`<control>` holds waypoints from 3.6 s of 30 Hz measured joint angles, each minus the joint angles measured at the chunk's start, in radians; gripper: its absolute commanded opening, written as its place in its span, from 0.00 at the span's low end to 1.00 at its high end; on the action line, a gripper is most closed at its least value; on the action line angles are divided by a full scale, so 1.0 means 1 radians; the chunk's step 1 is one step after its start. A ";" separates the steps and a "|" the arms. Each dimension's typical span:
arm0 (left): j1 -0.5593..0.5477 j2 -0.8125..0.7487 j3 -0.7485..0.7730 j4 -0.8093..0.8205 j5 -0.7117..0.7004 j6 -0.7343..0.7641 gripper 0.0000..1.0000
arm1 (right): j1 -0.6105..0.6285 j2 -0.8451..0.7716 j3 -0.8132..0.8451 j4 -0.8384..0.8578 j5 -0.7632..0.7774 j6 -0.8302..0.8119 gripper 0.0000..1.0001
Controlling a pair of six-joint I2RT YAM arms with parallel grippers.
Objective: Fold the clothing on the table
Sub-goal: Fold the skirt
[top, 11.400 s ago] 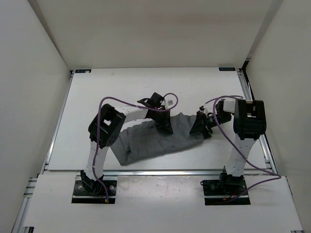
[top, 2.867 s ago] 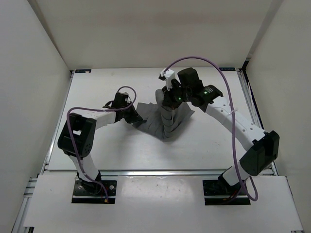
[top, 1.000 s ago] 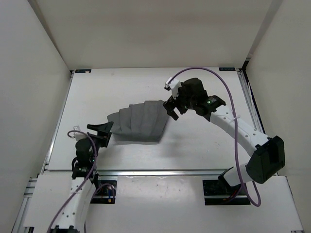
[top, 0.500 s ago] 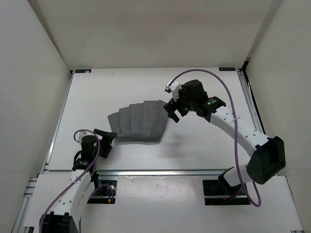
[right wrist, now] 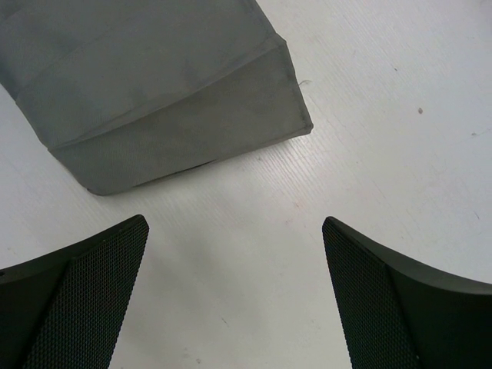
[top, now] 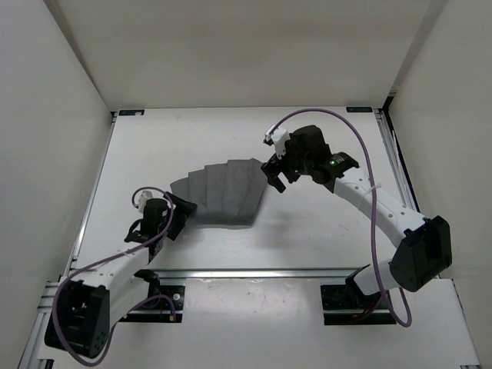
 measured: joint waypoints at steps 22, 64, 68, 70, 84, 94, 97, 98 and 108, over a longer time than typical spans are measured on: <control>-0.128 0.449 0.386 0.151 -0.044 0.076 0.09 | -0.077 -0.047 -0.033 -0.002 -0.013 0.001 0.99; -0.252 0.621 0.549 0.172 -0.001 0.072 0.38 | -0.190 -0.094 -0.096 -0.008 -0.037 0.019 0.99; -0.213 0.613 0.488 0.123 0.003 0.104 0.99 | -0.190 -0.094 -0.096 -0.009 -0.045 0.017 0.99; -0.191 0.600 0.475 0.090 -0.012 0.131 0.99 | -0.191 -0.094 -0.096 -0.011 -0.056 0.014 0.99; -0.032 0.347 0.545 0.097 0.053 0.271 0.91 | -0.221 -0.093 -0.111 -0.021 -0.180 0.031 0.00; -0.124 0.717 0.591 0.278 0.470 0.233 0.31 | -0.319 -0.081 -0.211 0.003 -0.542 0.191 0.00; -0.126 0.710 0.591 0.282 0.494 0.240 0.31 | -0.344 -0.061 -0.218 0.071 -0.633 0.259 0.00; -0.124 0.706 0.591 0.282 0.496 0.247 0.31 | -0.350 -0.051 -0.225 0.104 -0.666 0.293 0.00; -0.097 0.748 0.504 0.295 0.489 0.343 0.24 | -0.288 0.232 -0.243 0.488 -0.975 0.729 0.00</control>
